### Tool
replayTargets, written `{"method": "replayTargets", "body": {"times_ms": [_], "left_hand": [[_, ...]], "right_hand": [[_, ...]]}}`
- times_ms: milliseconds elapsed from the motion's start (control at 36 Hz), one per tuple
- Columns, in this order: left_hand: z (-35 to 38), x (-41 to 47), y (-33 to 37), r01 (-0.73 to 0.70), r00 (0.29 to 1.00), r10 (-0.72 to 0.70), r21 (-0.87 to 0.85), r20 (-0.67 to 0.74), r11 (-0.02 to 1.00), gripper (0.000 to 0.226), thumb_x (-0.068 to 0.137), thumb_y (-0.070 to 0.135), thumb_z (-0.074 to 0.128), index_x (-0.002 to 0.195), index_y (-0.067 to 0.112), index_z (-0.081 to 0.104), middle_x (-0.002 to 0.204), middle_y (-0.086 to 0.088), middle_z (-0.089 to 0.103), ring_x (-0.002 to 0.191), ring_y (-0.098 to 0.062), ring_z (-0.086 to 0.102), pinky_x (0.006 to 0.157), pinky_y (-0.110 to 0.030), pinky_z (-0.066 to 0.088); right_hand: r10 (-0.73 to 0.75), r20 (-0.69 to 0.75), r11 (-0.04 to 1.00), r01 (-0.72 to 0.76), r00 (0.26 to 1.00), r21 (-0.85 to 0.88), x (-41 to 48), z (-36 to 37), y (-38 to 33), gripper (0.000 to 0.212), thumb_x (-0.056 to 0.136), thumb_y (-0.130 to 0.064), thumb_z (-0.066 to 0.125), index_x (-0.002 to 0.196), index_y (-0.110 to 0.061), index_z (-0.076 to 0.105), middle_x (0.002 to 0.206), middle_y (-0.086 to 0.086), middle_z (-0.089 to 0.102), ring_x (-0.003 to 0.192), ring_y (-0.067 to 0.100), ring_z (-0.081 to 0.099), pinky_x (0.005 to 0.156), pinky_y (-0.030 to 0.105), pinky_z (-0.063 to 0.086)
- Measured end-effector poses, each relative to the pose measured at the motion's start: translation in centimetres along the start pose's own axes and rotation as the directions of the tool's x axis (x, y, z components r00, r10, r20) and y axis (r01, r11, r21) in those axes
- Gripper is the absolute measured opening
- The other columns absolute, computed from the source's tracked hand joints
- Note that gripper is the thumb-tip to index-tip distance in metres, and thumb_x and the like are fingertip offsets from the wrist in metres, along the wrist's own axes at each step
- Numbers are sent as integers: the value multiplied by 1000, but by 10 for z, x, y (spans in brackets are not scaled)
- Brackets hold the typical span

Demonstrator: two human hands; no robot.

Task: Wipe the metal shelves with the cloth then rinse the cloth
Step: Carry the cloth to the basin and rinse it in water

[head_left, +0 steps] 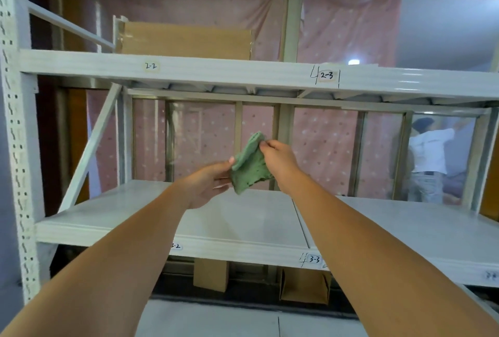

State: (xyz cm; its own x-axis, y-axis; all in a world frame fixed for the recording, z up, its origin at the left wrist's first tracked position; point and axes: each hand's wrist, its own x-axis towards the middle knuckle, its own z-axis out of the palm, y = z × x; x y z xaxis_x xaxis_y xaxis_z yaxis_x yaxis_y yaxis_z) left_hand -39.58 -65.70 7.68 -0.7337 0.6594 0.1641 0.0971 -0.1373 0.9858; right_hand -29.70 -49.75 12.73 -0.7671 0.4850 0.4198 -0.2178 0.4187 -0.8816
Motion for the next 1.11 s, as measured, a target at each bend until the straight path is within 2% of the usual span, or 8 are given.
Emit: {"method": "replayTargets", "body": {"times_ms": [139, 250, 361, 444, 583, 750, 944, 1111], "left_hand": [[7, -6, -2, -8, 989, 27, -127, 147, 992, 86, 64, 47, 88, 136, 13, 55, 132, -13, 63, 121, -29, 60, 106, -44, 45], [15, -3, 3, -17, 999, 21, -118, 30, 993, 54, 84, 26, 75, 132, 9, 57, 126, -17, 66, 113, -32, 65, 93, -44, 54], [18, 2, 6, -24, 989, 4, -136, -147, 990, 37, 91, 17, 68, 125, 3, 62, 109, -14, 72, 89, -25, 71, 67, -33, 58], [19, 6, 7, -16, 980, -16, -164, -197, 986, 36, 89, 18, 71, 121, 4, 64, 108, -12, 72, 91, -27, 70, 73, -37, 58], [23, 15, 11, 9, 977, -47, -182, -206, 983, 36, 86, 27, 75, 116, 9, 67, 110, -10, 73, 96, -27, 71, 79, -39, 59], [44, 32, 15, 8, 989, -35, -189, -142, 982, 39, 84, 32, 75, 117, 13, 67, 110, -6, 74, 101, -26, 70, 86, -40, 58], [102, 54, 6, 3, 1000, -6, -185, -17, 983, 33, 86, 29, 74, 113, 11, 68, 104, -6, 73, 94, -25, 71, 82, -40, 59], [176, 71, -7, 66, 979, -39, -129, 202, 989, 17, 89, 30, 70, 98, 16, 68, 92, -4, 69, 85, -23, 67, 83, -39, 55]], "right_hand": [[172, -44, 985, -171, 984, 16, 9, 7, -4, 18, 94, -27, 60, 97, -10, 67, 100, 12, 71, 89, 27, 67, 78, 37, 57], [340, 44, 929, -343, 939, 141, 14, 8, 0, 20, 93, -18, 62, 106, -3, 65, 96, 15, 71, 80, 28, 70, 62, 34, 58], [387, 155, 891, -412, 909, 190, 11, 3, 4, 22, 96, -22, 61, 107, -3, 64, 101, 16, 71, 86, 31, 71, 64, 40, 61], [363, 188, 890, -399, 913, 219, 13, -1, 11, 30, 92, -29, 68, 110, -5, 66, 102, 15, 73, 86, 33, 73, 72, 51, 61], [290, 163, 918, -322, 943, 230, 15, -15, 20, 27, 93, -29, 67, 110, -9, 69, 103, 9, 74, 94, 29, 72, 85, 49, 59], [236, 140, 930, -266, 962, 254, 5, -50, 28, 21, 95, -28, 65, 111, -16, 69, 101, 10, 75, 86, 28, 74, 64, 38, 61], [161, 123, 954, -187, 979, 234, -19, -111, 38, 25, 91, -16, 70, 114, -8, 69, 106, 11, 75, 94, 27, 73, 73, 37, 61], [216, -77, 966, -202, 973, 160, -57, -177, 45, 29, 91, -10, 70, 118, -3, 67, 98, 7, 73, 82, 19, 72, 68, 32, 61]]}}
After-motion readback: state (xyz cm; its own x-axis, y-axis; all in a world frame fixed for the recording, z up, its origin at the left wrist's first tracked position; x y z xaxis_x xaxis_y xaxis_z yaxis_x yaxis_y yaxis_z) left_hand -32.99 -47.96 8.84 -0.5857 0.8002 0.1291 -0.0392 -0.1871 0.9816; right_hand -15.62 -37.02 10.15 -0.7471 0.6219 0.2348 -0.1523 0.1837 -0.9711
